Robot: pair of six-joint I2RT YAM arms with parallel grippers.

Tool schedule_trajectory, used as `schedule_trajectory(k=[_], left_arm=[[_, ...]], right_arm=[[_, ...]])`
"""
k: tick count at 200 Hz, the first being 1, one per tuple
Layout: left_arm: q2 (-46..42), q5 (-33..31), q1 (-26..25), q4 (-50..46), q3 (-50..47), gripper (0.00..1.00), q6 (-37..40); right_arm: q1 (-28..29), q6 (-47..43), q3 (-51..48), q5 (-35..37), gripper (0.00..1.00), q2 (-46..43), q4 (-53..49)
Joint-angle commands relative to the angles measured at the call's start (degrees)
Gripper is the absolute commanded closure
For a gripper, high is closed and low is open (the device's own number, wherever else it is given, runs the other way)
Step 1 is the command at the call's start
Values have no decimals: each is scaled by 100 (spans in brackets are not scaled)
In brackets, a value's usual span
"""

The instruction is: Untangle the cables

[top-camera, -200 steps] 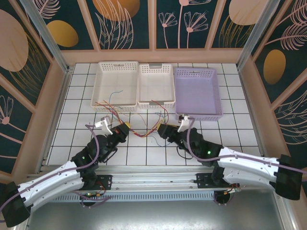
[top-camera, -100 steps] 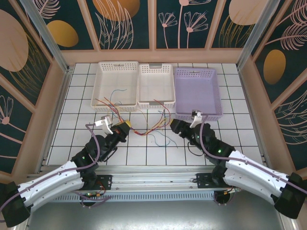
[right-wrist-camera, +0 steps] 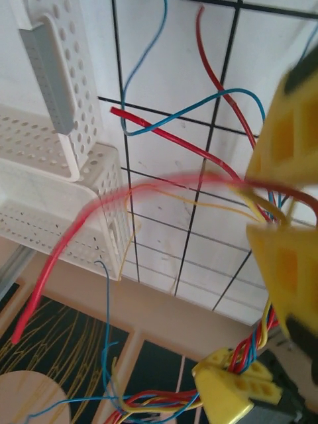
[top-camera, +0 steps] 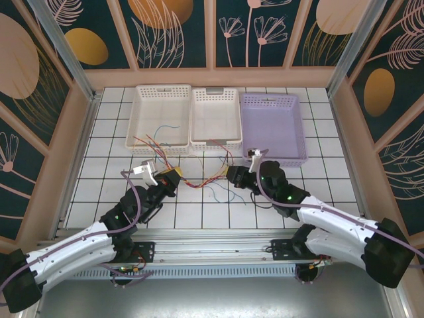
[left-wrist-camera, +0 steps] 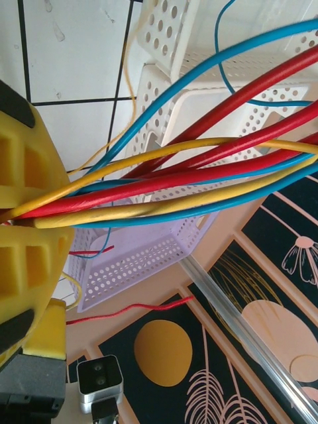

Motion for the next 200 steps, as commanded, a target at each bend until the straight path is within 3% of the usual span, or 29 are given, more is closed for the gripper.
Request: schedule_trajectory(k=[1,117,200], left_arm=[[-69,-82,-34,276,119,100,50],[-394,-785,-35,-1009,-87,100,-594],[-659,-955,-34,-1441,-343,100,-941]], right_arm=[[18,-47,152,-47,100,-74,261],[-29,-560,861,1876,100,-711,-2078],[-274,-687,872,1941,100,-1155,-2383]])
